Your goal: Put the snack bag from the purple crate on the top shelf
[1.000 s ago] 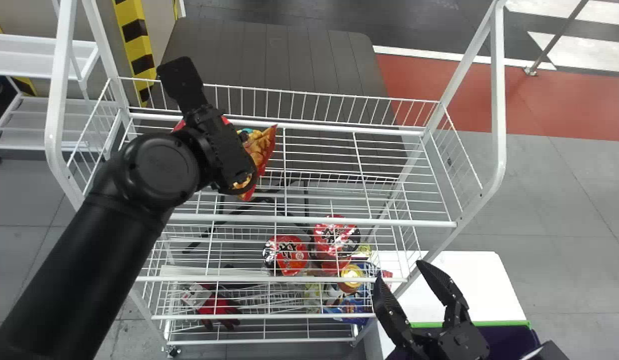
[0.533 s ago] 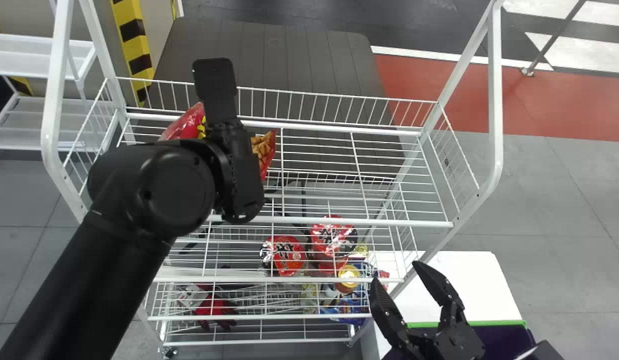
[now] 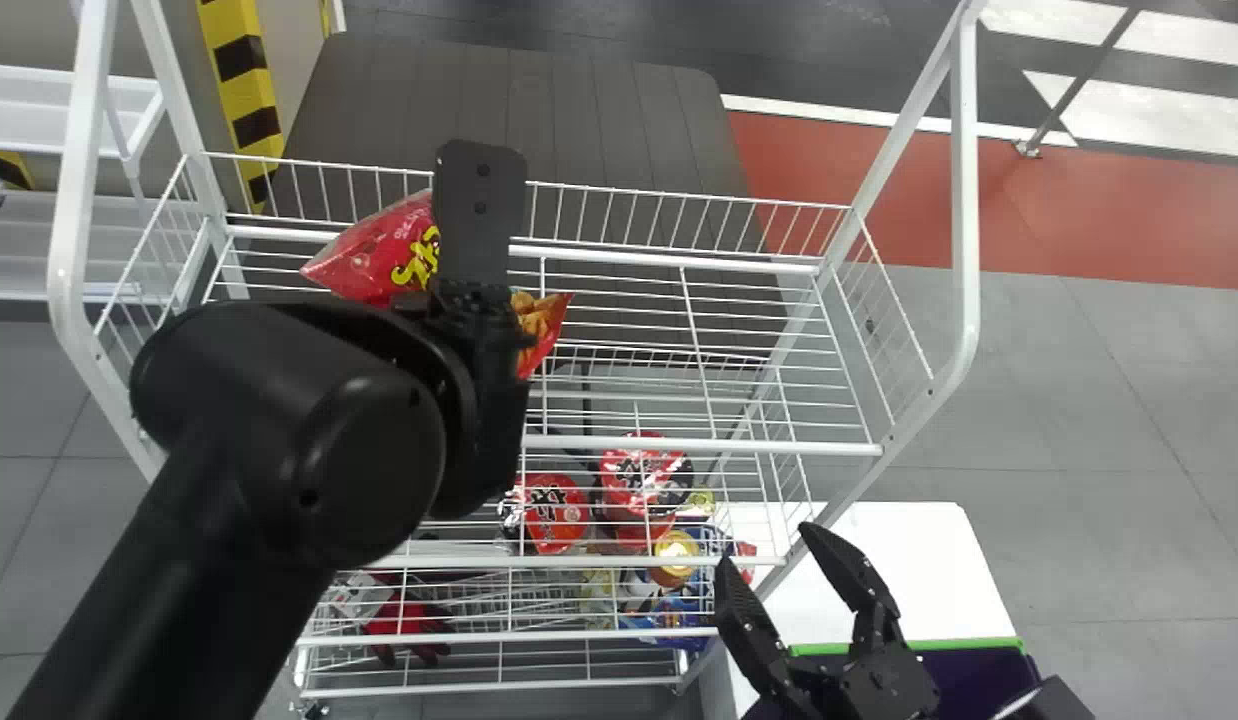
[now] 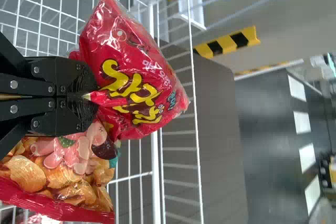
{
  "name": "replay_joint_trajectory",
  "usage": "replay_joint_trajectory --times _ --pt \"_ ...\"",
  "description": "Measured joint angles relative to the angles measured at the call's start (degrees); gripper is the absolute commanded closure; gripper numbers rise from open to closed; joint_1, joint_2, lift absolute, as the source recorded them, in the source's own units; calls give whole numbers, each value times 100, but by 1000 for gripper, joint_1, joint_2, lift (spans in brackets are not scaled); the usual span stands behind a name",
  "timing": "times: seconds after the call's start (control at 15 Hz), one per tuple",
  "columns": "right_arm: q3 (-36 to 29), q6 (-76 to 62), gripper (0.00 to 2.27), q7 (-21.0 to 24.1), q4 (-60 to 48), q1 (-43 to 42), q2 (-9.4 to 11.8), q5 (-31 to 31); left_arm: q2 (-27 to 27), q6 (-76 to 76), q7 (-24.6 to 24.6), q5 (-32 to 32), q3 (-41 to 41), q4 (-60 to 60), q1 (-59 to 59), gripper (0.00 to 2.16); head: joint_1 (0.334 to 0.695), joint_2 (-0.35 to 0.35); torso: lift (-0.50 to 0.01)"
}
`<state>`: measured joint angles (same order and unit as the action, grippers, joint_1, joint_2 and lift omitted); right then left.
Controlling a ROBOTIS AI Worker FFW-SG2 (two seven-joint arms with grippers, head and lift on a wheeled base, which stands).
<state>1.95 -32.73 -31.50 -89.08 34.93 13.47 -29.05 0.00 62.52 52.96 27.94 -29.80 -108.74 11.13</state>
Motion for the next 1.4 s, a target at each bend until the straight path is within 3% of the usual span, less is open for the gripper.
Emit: replay_joint_trajectory --times 0.27,0.47,0.8,1.2,1.4 --pt "22 0 97 0 18 -12 -2 4 104 418 -673 -1556 -384 -263 -296 1821 695 -211 0" --pt "25 0 97 -5 27 -12 -11 4 262 310 -1360 -2223 -404 -353 -476 1774 695 -200 0" --pt "32 -3 97 -4 57 -13 -14 4 468 -461 -2314 -3002 -301 -635 -727 1750 695 -190 0" --pt "34 -49 97 -6 83 -13 -11 -18 697 -2200 -4176 -4008 417 -463 -1125 1754 695 -167 0" --pt "33 -68 97 -6 77 -12 -6 -14 944 -3417 -4463 -4232 769 -108 -1280 1754 695 -136 0"
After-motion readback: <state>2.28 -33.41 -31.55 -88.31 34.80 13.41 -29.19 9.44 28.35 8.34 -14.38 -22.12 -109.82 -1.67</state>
